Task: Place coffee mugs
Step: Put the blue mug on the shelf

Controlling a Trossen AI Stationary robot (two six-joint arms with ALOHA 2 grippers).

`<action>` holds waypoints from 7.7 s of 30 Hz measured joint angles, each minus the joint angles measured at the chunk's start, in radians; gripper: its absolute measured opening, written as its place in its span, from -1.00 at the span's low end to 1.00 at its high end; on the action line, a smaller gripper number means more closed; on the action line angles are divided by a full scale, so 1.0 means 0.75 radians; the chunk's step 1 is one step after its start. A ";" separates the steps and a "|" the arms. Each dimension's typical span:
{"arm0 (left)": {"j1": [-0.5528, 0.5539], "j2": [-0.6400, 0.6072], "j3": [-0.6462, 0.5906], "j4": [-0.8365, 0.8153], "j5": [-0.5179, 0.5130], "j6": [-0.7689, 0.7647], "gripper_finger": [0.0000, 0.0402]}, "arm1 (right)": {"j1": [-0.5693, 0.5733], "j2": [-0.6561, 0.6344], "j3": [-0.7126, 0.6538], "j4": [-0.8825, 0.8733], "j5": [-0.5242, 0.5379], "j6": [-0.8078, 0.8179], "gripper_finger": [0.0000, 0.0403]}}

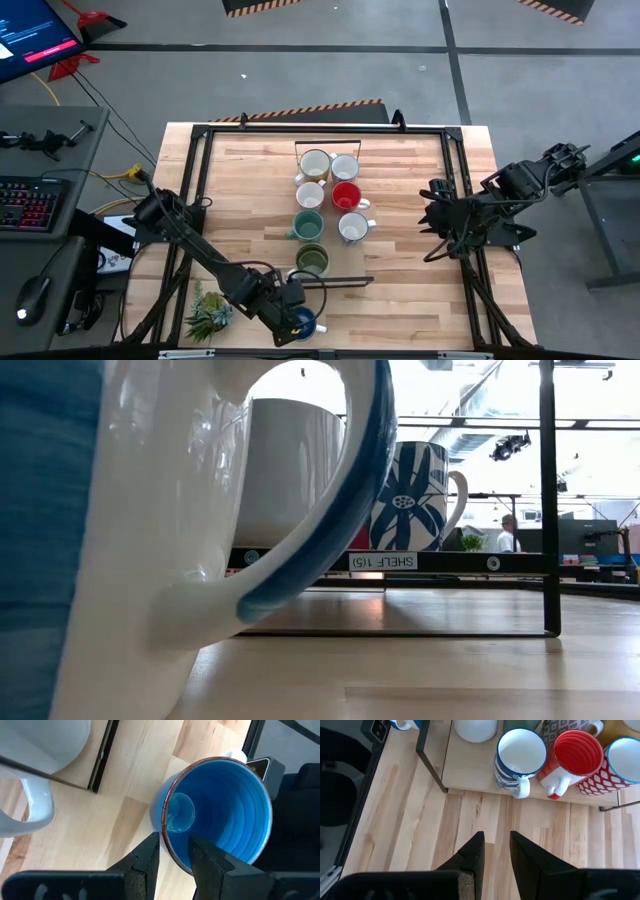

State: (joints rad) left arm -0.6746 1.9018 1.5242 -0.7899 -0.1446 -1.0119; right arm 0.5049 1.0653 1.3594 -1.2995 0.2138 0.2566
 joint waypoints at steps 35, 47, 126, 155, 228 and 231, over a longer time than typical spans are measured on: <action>0.044 0.108 0.004 0.082 0.049 0.131 -0.71 | 0.000 -0.001 0.000 -0.002 0.001 -0.019 -0.65; 0.041 0.098 0.014 0.024 0.065 0.215 -0.97 | 0.000 -0.001 0.000 -0.007 0.001 -0.027 -0.65; 0.256 0.673 1.089 -0.185 0.057 0.983 -0.98 | 0.000 -0.055 0.000 -0.087 0.070 0.006 -0.65; 0.251 0.667 1.110 -0.402 -0.031 1.009 -0.98 | 0.000 -0.055 0.000 -0.087 0.062 0.048 -0.65; 0.172 0.626 1.106 -0.344 -0.058 0.942 -0.98 | -0.001 -0.054 0.001 -0.084 0.064 0.056 -0.65; 0.188 0.646 1.106 -0.351 -0.049 0.945 -0.98 | 0.000 -0.054 0.001 -0.082 0.064 0.056 -0.65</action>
State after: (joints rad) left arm -0.5340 2.3864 2.3539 -1.0532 -0.1817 -0.3035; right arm 0.5046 1.0251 1.3598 -1.3609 0.2619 0.2985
